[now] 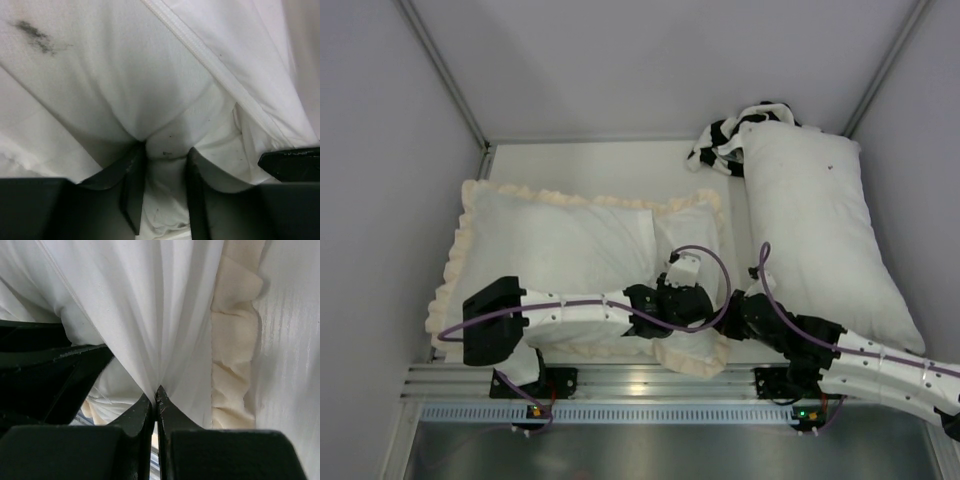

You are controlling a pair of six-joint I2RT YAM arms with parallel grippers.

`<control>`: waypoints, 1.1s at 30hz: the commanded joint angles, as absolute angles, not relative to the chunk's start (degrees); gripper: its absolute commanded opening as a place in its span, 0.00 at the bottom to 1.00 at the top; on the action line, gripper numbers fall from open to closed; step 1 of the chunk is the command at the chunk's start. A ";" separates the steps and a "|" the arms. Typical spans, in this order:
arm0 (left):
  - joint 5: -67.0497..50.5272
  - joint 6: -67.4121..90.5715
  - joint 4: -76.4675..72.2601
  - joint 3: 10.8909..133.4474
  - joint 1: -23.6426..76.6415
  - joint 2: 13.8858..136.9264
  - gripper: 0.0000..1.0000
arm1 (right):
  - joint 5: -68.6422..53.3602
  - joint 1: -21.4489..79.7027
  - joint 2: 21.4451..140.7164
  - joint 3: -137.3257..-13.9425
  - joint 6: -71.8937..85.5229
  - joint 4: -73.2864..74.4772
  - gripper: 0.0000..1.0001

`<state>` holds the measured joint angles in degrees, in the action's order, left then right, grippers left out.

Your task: Remove the pillowcase from the pillow

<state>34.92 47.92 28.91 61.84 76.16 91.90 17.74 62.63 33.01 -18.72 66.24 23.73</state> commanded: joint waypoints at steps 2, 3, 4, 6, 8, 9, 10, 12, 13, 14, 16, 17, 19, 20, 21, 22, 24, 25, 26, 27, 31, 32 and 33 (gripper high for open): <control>31.55 47.90 27.33 59.94 75.23 95.18 0.16 | 18.63 63.72 32.43 -18.37 66.09 28.56 0.00; 31.64 47.90 27.25 60.12 75.23 95.45 0.08 | 18.55 63.63 32.34 -18.46 66.09 28.48 0.00; 31.55 47.55 27.16 60.38 75.23 95.62 0.00 | 18.37 63.72 32.52 -18.54 66.01 28.56 0.00; 31.55 46.94 27.16 61.34 75.23 95.89 0.00 | 18.37 63.72 32.61 -18.54 66.00 28.56 0.00; 32.25 45.44 27.25 62.14 75.15 94.75 0.00 | 18.28 63.63 32.52 -18.28 65.92 28.48 0.00; 32.52 45.00 27.33 62.66 74.97 94.05 0.00 | 18.28 63.72 32.69 -18.19 65.74 28.56 0.00; 32.78 44.04 27.60 63.01 74.71 93.26 0.00 | 18.02 63.72 33.04 -18.28 65.31 28.56 0.00; 33.13 42.90 28.99 64.24 72.52 90.55 0.00 | 17.49 63.72 33.75 -18.63 64.43 28.48 0.00; 33.13 41.59 29.18 64.68 71.55 89.40 0.00 | 16.88 63.72 34.79 -19.07 63.73 28.48 0.00; 33.13 40.96 29.35 64.86 69.28 87.21 0.00 | 16.79 63.72 35.33 -19.16 63.46 28.22 0.00; 31.91 38.77 29.27 66.08 66.55 84.91 0.00 | 15.48 63.81 36.47 -19.16 62.41 27.08 0.00; 31.38 38.24 29.27 66.62 63.75 82.90 0.00 | 14.95 63.81 36.82 -18.99 62.05 25.16 0.00; 29.71 36.83 29.27 68.28 61.01 81.31 0.00 | 13.89 63.72 37.70 -18.72 61.79 23.74 0.00; 29.19 36.30 29.27 68.99 58.91 80.17 0.00 | 13.71 63.72 38.05 -18.63 61.87 23.12 0.00; 28.74 35.86 29.44 69.69 58.02 79.63 0.00 | 13.54 63.81 38.93 -18.55 61.87 22.33 0.00; 28.48 35.34 29.70 70.39 57.49 79.19 0.00 | 13.36 63.81 39.37 -18.46 61.79 22.06 0.00; 28.56 34.90 29.71 72.06 56.25 78.05 0.00 | 12.75 63.81 40.86 -18.20 61.61 20.75 0.00; 29.78 34.37 30.40 72.68 55.90 78.05 0.00 | 11.70 63.81 41.39 -17.93 61.44 19.87 0.00; 30.32 33.93 30.67 73.99 55.46 78.48 0.00 | 10.91 63.90 41.83 -17.67 61.09 18.91 0.00; 30.58 33.58 30.76 74.26 55.02 78.75 0.00 | 10.20 64.16 42.53 -17.14 60.65 18.03 0.00; 27.95 33.57 30.59 74.18 50.98 79.63 0.00 | 9.93 64.77 44.03 -15.91 61.00 17.05 0.00; 26.04 33.75 30.15 74.18 49.41 79.02 0.00 | 10.19 64.86 44.38 -15.56 61.17 17.14 0.00; 24.10 33.92 29.62 74.01 48.44 78.40 0.00 | 10.54 64.86 45.34 -14.77 61.78 17.14 0.00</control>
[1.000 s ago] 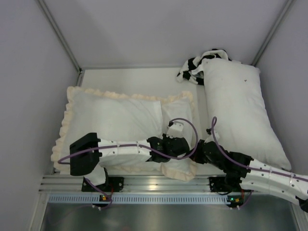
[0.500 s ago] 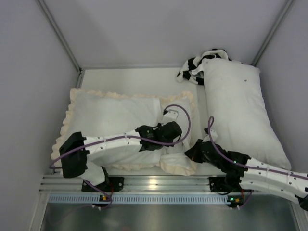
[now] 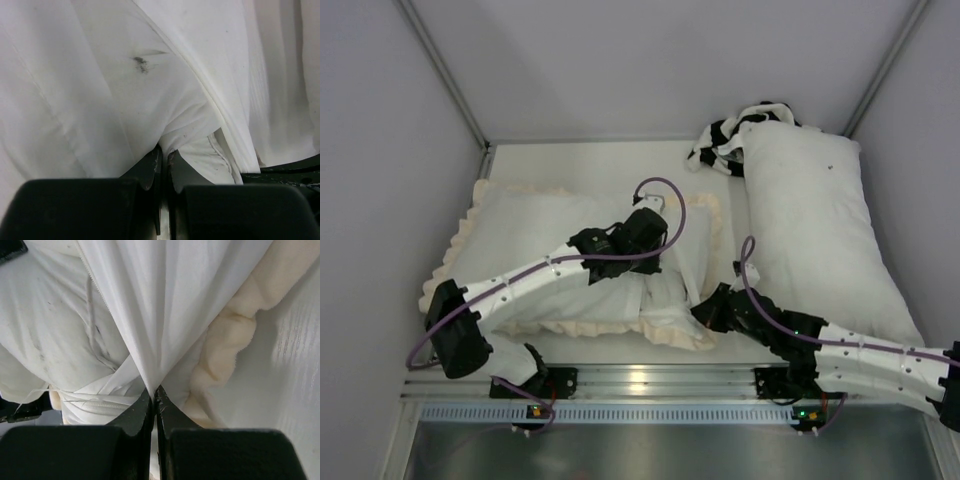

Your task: Remove the pillowcase from the pillow

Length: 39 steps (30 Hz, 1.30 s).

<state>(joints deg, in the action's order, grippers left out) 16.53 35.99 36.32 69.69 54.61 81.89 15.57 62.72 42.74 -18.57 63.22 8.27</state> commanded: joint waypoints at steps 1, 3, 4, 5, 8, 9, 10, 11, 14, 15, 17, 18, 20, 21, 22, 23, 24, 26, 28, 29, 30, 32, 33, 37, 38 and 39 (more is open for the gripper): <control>22.17 34.36 29.01 73.92 47.56 77.79 0.00 | 11.24 64.86 45.87 -14.24 62.14 17.14 0.00; 20.48 33.41 28.47 75.83 45.97 76.47 0.00 | 11.16 65.13 48.15 -13.02 62.66 15.83 0.00; 21.35 32.96 29.35 77.07 45.79 76.46 0.00 | 10.99 65.21 48.95 -12.66 62.93 15.12 0.00; 21.71 32.52 30.23 78.30 44.83 76.64 0.00 | 10.81 65.39 49.65 -12.22 63.02 13.90 0.00; 20.57 31.20 31.99 81.91 43.68 76.82 0.00 | 10.90 66.18 51.76 -10.99 63.81 12.66 0.00; 19.35 31.11 32.34 82.52 43.68 76.64 0.00 | 11.16 66.27 52.29 -10.81 63.81 12.57 0.00; 18.38 31.37 33.04 82.53 43.68 76.29 0.00 | 11.86 66.27 52.38 -10.90 63.90 12.57 0.00; 17.15 31.55 33.13 81.92 43.68 75.42 0.00 | 12.30 66.27 52.03 -10.99 63.81 12.66 0.00; 12.31 33.22 33.05 76.93 43.68 71.65 0.00 | 15.28 66.36 51.07 -13.09 63.55 12.66 0.00; 11.26 34.18 33.05 75.34 43.77 70.41 0.00 | 16.08 66.18 50.72 -15.27 62.24 12.66 0.00; 8.09 35.06 33.05 69.65 43.77 66.04 0.00 | 17.49 66.09 50.71 -18.18 60.04 13.18 0.00; 7.30 35.68 33.05 67.70 43.86 64.27 0.00 | 17.93 66.01 50.97 -21.59 57.42 13.71 0.00; 4.93 36.21 33.05 63.83 43.86 58.73 0.00 | 18.54 65.57 51.33 -25.12 53.72 15.73 0.11; 4.23 36.73 33.05 60.50 43.86 56.62 0.00 | 18.63 64.96 51.68 -28.70 49.61 16.43 0.35; 3.09 37.09 33.74 59.08 43.86 52.77 0.00 | 19.15 64.69 51.94 -30.65 47.57 18.18 0.44; 2.47 37.70 34.36 56.71 43.86 50.99 0.00 | 19.07 63.47 52.47 -34.33 43.11 19.06 0.58; 2.20 38.05 35.06 55.82 43.86 48.02 0.00 | 18.46 62.76 52.82 -36.19 41.07 19.94 0.62; 2.64 38.84 37.69 54.59 43.86 45.89 0.00 | 16.53 61.53 54.22 -41.80 35.02 21.97 0.70; 2.03 39.28 38.23 52.74 43.86 43.61 0.00 | 11.44 61.52 55.54 -45.33 31.57 22.58 0.71; 0.80 39.98 38.23 52.04 43.86 43.07 0.00 | 9.69 61.52 56.85 -48.40 30.25 22.85 0.71; 0.36 40.43 38.15 50.90 43.86 42.37 0.00 | 8.97 61.61 57.47 -49.56 29.97 22.85 0.72; 0.26 41.39 38.14 49.93 43.86 42.01 0.00 | 7.48 61.61 59.57 -52.63 28.84 21.80 0.71; 0.26 41.66 38.06 49.40 43.86 41.66 0.00 | 6.25 61.52 60.72 -53.69 28.57 21.71 0.71; -1.93 42.19 37.97 48.25 43.86 41.22 0.00 | 4.84 61.52 65.56 -58.18 28.04 21.71 0.69; -1.93 42.19 37.88 48.25 43.86 40.87 0.00 | 4.49 61.61 67.22 -59.14 28.04 21.36 0.69; -1.76 42.19 37.97 48.16 43.86 40.43 0.00 | 4.05 61.61 68.02 -59.76 27.86 21.01 0.68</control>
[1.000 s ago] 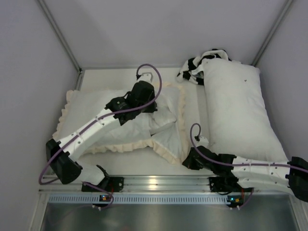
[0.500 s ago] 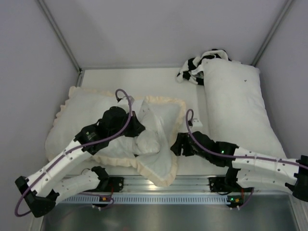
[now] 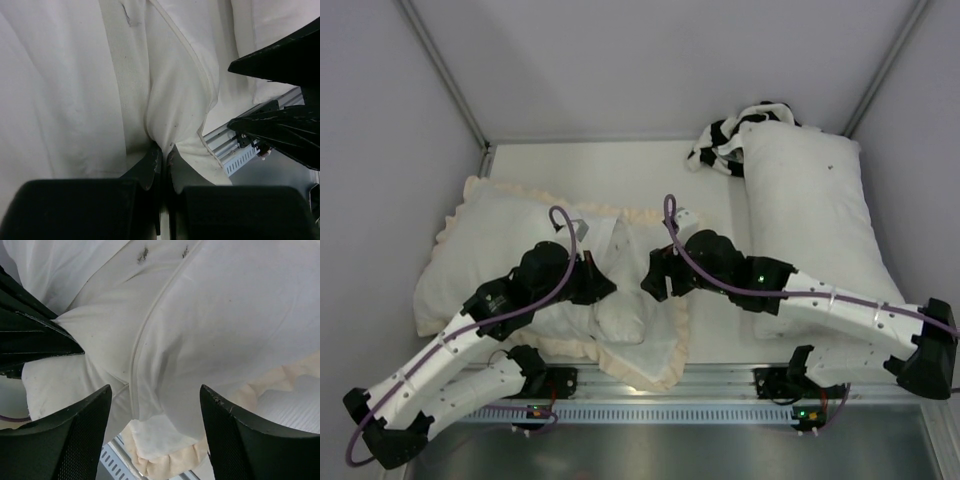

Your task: Remove the pillowcase from the pillow

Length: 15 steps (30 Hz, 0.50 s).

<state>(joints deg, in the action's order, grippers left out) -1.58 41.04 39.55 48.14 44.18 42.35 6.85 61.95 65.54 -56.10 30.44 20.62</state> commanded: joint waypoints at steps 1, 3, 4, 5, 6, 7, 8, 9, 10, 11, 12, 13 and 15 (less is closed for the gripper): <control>-1.76 42.19 38.06 48.25 43.86 40.26 0.00 | 3.69 61.61 68.81 -60.20 27.77 20.74 0.68; -2.37 42.27 38.06 48.43 43.86 39.99 0.00 | 3.34 61.61 70.83 -61.08 27.69 19.70 0.66; -2.55 42.36 38.06 48.60 43.86 39.99 0.00 | 3.34 61.61 71.54 -61.26 27.60 19.43 0.66; -2.81 42.45 37.97 48.78 43.86 39.90 0.00 | 3.51 61.61 72.94 -61.78 27.51 19.34 0.65; -3.07 42.45 37.97 48.78 43.86 39.99 0.00 | 4.82 61.61 73.73 -62.14 27.60 19.42 0.64; -3.25 42.36 38.06 48.87 43.86 39.99 0.00 | 5.44 61.61 74.35 -62.49 27.60 19.42 0.63; -3.25 42.36 38.06 48.87 43.86 39.99 0.00 | 5.97 61.61 75.49 -63.01 27.68 19.42 0.61; -3.34 42.36 38.06 48.78 43.86 39.64 0.00 | 6.76 61.61 75.93 -63.28 27.77 19.42 0.59; -3.43 42.36 38.06 48.78 43.86 39.55 0.00 | 7.46 61.70 76.29 -63.46 27.95 19.42 0.57; -3.51 42.54 38.06 48.69 43.86 39.29 0.00 | 8.08 61.61 76.81 -63.54 28.30 19.51 0.50; -3.60 42.63 38.06 48.69 43.86 38.68 0.00 | 10.00 61.61 76.99 -63.46 28.56 19.60 0.46; -3.78 42.71 38.06 48.78 43.86 38.41 0.00 | 11.15 61.70 76.99 -63.28 28.83 19.77 0.42; -4.39 42.89 38.23 48.95 43.86 37.45 0.00 | 15.09 61.61 76.82 -62.41 29.18 20.65 0.31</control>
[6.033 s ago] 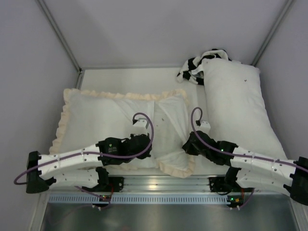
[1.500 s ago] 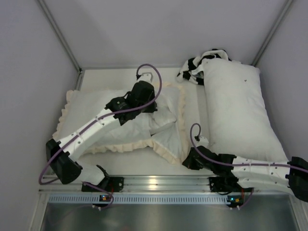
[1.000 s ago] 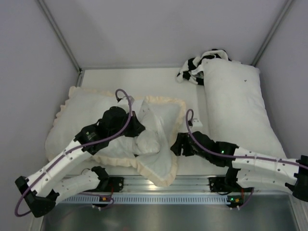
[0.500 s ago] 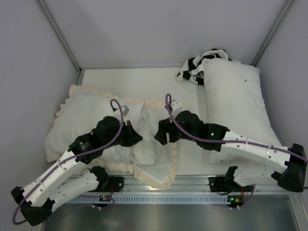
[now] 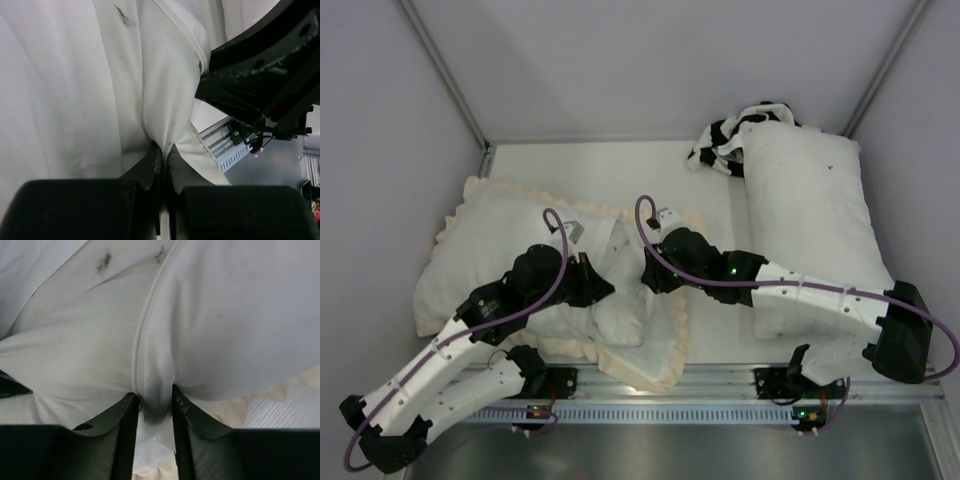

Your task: Remove the pillowcase from the pillow

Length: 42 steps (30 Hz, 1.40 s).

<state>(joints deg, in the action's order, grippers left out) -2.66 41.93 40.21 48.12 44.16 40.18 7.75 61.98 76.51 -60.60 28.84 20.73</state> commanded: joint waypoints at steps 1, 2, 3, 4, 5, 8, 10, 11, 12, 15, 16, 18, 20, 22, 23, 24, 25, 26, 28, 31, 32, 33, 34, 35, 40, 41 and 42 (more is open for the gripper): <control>-4.66 42.98 38.32 49.22 43.86 37.01 0.00 | 17.12 61.61 76.73 -62.05 29.35 21.09 0.27; -5.35 43.15 38.58 49.31 43.86 36.57 0.00 | 18.79 61.35 76.47 -61.27 29.70 22.14 0.18; -5.62 43.24 39.19 49.48 43.86 35.78 0.00 | 21.59 61.09 76.12 -60.74 29.88 22.24 0.14; -5.71 43.24 39.81 49.66 43.86 35.42 0.00 | 22.49 60.74 75.85 -60.21 30.06 22.24 0.12; -5.71 43.24 40.34 49.75 43.86 34.98 0.00 | 22.93 59.51 75.33 -59.16 30.32 22.24 0.08; -5.71 43.15 43.32 50.01 43.86 33.14 0.00 | 23.38 55.74 74.71 -57.93 30.32 22.15 0.00; -5.45 43.33 45.95 50.36 43.86 31.47 0.00 | 23.29 53.45 74.71 -57.31 30.06 21.97 0.00; -5.54 43.68 46.58 50.88 43.86 30.86 0.00 | 22.94 50.91 75.14 -56.96 29.45 21.62 0.00; -5.62 43.94 47.19 51.24 43.86 29.54 0.00 | 21.63 49.58 75.41 -56.78 29.10 21.27 0.00; -6.06 44.73 49.83 52.99 43.86 27.26 0.00 | 19.78 45.01 76.81 -56.08 27.69 18.38 0.00; -5.80 44.91 50.62 53.61 43.77 26.72 0.00 | 19.08 44.13 77.34 -55.99 27.16 16.72 0.00; -5.10 45.00 53.16 55.45 43.86 25.50 0.00 | 16.11 41.05 79.71 -56.25 26.72 15.47 0.00; -3.78 45.00 55.79 56.68 43.86 24.96 0.00 | 13.29 38.77 81.82 -56.69 26.46 13.81 0.00; -2.90 45.09 57.12 58.01 43.86 24.26 0.00 | 10.91 37.19 83.57 -56.69 26.19 12.14 0.00; -2.38 45.09 58.09 58.36 43.86 23.91 0.00 | 9.25 36.83 84.11 -56.86 26.02 10.56 0.00; -2.11 45.09 58.62 58.62 43.86 23.82 0.00 | 8.27 36.39 84.72 -57.04 26.02 10.11 0.00; -1.94 45.09 58.97 59.06 43.86 23.73 0.00 | 7.30 35.08 85.77 -57.30 26.28 9.59 0.00; -1.67 45.09 59.41 59.24 43.86 23.56 0.00 | 5.82 34.37 86.39 -57.48 26.28 8.71 0.00; -1.32 45.26 60.20 59.50 43.86 23.29 0.00 | 4.49 32.71 88.14 -58.79 26.19 8.70 0.00; -1.23 45.79 60.21 59.15 43.86 23.81 0.00 | -2.25 32.52 88.60 -59.50 25.14 8.70 0.02; -1.23 45.88 60.03 59.06 43.86 24.25 0.00 | -3.59 32.43 88.16 -59.07 25.14 8.44 0.10; -1.32 45.88 59.68 58.80 43.86 24.61 0.00 | -4.47 32.43 87.20 -58.45 25.31 7.83 0.23; -1.32 45.70 58.89 58.54 43.77 25.22 0.00 | -5.09 32.43 84.58 -56.97 26.10 7.65 0.45; -1.32 45.53 58.10 57.58 43.86 26.01 0.00 | -5.36 32.43 82.98 -56.00 26.45 7.73 0.53; -4.12 43.95 49.25 53.44 43.86 29.61 0.00 | -5.09 31.82 67.02 -48.19 29.26 10.19 0.95; -4.65 43.68 47.74 52.83 43.86 31.62 0.00 | -8.49 31.29 65.23 -46.77 29.88 10.28 1.00; -5.35 43.42 46.07 51.60 43.86 32.77 0.00 | -10.61 30.68 63.56 -44.15 29.97 10.28 0.99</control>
<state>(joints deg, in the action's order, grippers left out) -3.92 44.64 55.07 53.54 43.99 29.32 -6.00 32.60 70.00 -47.97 28.58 11.57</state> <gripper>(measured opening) 0.038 0.977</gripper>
